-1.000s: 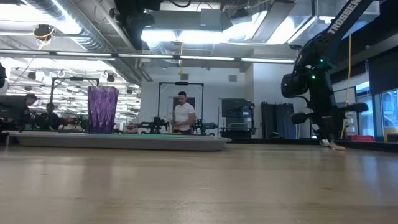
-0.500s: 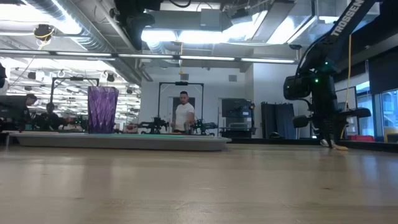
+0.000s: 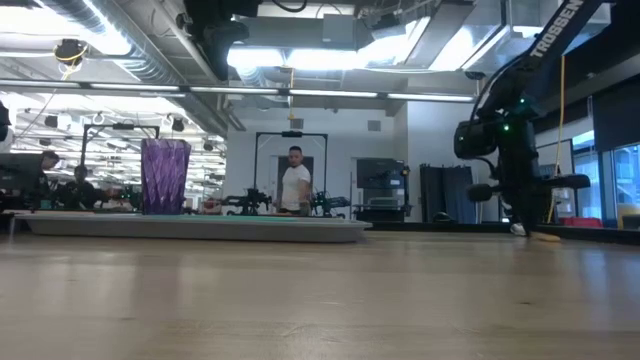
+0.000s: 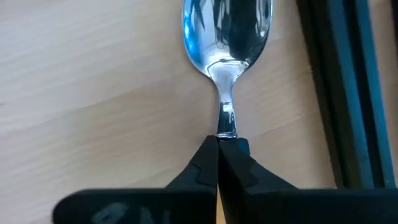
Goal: Pick and place plate/cup/fork/spoon on tray
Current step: Put the orange spoon on the right side of the light orange fork
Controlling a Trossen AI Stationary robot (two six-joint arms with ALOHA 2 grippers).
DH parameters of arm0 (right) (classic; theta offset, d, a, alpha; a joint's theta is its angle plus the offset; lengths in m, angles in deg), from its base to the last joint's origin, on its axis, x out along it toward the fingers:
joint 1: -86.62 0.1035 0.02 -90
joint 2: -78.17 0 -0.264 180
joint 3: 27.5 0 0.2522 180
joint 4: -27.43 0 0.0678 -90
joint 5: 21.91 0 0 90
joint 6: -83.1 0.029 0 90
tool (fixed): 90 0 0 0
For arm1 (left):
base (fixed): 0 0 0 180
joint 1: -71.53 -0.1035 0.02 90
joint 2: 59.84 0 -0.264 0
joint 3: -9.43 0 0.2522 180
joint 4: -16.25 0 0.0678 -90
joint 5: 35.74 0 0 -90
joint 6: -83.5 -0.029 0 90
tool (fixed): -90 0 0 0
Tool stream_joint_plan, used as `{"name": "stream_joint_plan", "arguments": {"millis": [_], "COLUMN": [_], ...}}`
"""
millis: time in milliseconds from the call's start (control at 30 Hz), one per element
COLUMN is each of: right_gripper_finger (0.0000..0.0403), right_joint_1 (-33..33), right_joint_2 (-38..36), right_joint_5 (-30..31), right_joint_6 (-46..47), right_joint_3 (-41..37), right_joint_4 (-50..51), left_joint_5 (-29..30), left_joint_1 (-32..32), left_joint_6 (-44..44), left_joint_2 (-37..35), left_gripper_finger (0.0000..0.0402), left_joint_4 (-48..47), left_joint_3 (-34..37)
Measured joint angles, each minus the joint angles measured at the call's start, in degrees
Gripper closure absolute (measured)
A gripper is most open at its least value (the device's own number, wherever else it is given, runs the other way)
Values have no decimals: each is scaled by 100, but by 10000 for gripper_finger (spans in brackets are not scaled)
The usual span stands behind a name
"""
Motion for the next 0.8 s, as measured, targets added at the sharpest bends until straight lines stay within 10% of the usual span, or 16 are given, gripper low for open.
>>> {"name": "stream_joint_plan", "arguments": {"millis": [800], "right_gripper_finger": [403], "right_joint_1": [2359], "right_joint_2": [-7], "right_joint_5": [-1331], "right_joint_6": [-242], "right_joint_3": [43], "right_joint_4": [-357], "left_joint_5": [1], "left_joint_1": [0], "left_joint_6": [-3], "left_joint_2": [0], "left_gripper_finger": [351], "left_joint_4": [0], "left_joint_3": [0]}}
